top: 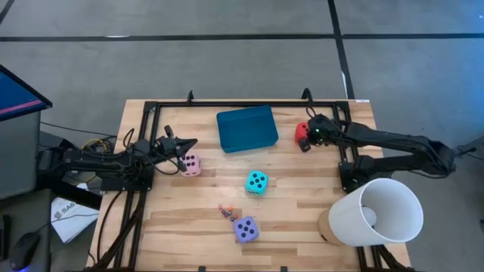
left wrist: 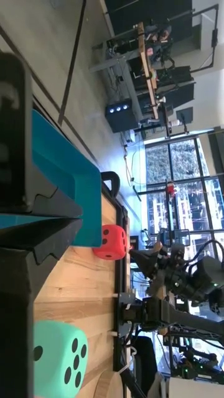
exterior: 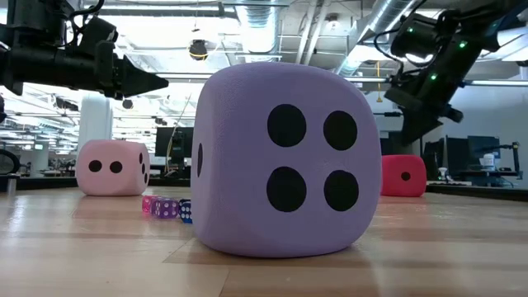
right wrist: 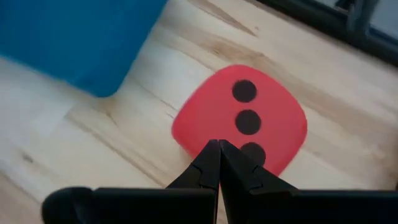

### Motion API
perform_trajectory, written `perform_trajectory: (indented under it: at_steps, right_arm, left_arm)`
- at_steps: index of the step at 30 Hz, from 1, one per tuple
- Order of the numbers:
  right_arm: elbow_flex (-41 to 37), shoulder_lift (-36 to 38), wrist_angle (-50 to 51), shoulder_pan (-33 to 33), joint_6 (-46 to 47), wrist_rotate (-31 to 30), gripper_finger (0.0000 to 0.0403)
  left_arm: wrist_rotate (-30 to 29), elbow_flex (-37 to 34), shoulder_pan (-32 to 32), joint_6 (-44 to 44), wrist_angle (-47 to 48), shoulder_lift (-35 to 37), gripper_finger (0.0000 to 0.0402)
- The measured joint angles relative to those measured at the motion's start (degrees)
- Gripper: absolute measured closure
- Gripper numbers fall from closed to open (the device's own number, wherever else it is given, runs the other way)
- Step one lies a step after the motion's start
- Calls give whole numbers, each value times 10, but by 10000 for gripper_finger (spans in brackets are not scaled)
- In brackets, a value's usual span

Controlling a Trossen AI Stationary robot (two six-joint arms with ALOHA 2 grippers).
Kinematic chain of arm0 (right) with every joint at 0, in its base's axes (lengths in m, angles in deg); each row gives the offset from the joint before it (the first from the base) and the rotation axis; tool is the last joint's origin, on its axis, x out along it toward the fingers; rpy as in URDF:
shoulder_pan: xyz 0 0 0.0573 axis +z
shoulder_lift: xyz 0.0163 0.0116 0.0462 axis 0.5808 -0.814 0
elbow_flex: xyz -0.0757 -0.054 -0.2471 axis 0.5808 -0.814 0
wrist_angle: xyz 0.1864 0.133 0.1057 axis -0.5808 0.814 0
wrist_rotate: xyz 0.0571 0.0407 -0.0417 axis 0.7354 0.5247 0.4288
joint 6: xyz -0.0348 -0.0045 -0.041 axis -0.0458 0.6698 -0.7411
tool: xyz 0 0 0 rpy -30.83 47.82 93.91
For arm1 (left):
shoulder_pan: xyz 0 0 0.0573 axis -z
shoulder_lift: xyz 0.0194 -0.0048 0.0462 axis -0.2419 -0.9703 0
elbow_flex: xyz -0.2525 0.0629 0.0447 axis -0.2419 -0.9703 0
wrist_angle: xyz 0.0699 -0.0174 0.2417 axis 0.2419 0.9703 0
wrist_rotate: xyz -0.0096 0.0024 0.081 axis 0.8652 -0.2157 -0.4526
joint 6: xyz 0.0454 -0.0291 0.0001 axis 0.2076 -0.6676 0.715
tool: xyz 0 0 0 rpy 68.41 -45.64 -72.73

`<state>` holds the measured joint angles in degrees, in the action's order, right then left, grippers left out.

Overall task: Pick & Place Dice
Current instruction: Put the large red dice into the blue bin

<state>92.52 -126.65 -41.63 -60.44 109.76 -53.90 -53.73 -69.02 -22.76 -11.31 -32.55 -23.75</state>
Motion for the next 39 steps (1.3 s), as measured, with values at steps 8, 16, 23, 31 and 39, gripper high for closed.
perform_trajectory:
  at_steps: [8, 16, 23, 31, 39]
  right_arm:
    - [0, 2, 7, 5, 53, -93, 403]
    - [-1, 2, 113, 0, 163, -96, 403]
    - [-37, -2, 89, 0, 184, -96, 403]
    - [-38, -2, 48, 1, 165, -111, 403]
    - [-38, -2, 45, 1, 174, -101, 403]
  left_arm:
    - [0, 0, 0, 0, 0, 0, 396]
    - [0, 0, 0, 0, 0, 0, 396]
    - [1, 0, 0, 0, 0, 0, 396]
    - [1, 0, 0, 0, 0, 0, 396]
    - [1, 0, 0, 0, 0, 0, 396]
